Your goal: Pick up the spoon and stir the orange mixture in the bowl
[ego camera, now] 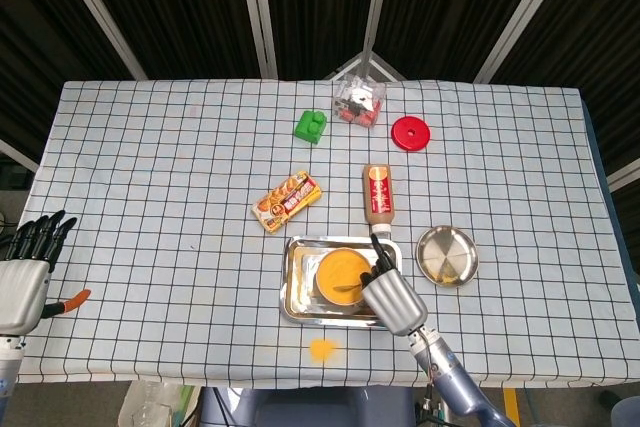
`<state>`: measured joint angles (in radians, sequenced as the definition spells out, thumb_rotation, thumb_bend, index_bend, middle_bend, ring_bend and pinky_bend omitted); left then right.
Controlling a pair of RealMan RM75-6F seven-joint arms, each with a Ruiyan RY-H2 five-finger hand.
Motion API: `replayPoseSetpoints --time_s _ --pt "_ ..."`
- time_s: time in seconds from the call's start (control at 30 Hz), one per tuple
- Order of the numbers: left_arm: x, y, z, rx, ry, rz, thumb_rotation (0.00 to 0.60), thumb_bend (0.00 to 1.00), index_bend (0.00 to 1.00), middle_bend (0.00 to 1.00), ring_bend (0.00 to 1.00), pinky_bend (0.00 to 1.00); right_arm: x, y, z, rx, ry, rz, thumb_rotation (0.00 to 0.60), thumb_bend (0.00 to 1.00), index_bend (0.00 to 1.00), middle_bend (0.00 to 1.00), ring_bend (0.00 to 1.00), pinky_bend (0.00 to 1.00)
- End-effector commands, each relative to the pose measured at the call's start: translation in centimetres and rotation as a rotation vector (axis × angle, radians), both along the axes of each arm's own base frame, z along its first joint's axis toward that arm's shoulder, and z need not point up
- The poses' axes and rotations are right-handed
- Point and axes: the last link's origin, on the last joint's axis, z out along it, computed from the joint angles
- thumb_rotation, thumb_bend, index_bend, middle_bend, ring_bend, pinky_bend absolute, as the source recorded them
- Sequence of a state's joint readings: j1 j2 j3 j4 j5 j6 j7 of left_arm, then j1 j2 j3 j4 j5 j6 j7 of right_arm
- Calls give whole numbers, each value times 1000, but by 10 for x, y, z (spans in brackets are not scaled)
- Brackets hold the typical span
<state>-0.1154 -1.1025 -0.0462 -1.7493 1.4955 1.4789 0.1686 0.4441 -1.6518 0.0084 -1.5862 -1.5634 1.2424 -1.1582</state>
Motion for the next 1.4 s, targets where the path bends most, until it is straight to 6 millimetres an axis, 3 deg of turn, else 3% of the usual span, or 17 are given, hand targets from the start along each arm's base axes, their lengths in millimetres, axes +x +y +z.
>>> replayPoseSetpoints --time_s 0.03,0.5,1.2,1.4 --pt "0 0 0 1 -1 1 600 0 0 0 0 0 -2 -4 -1 -14 17 7 600 832 950 797 472 0" --pt "0 1 1 7 -3 1 600 0 0 0 0 0 -10 -23 10 -97 38 -24 600 832 950 797 472 0" --pt "0 0 0 2 -1 -4 600 0 0 0 0 0 -5 -9 27 -59 -42 -50 600 832 950 797 472 0" --pt "0 0 1 3 -2 -1 600 0 0 0 0 0 1 -15 35 -79 -100 -63 600 833 950 797 472 0"
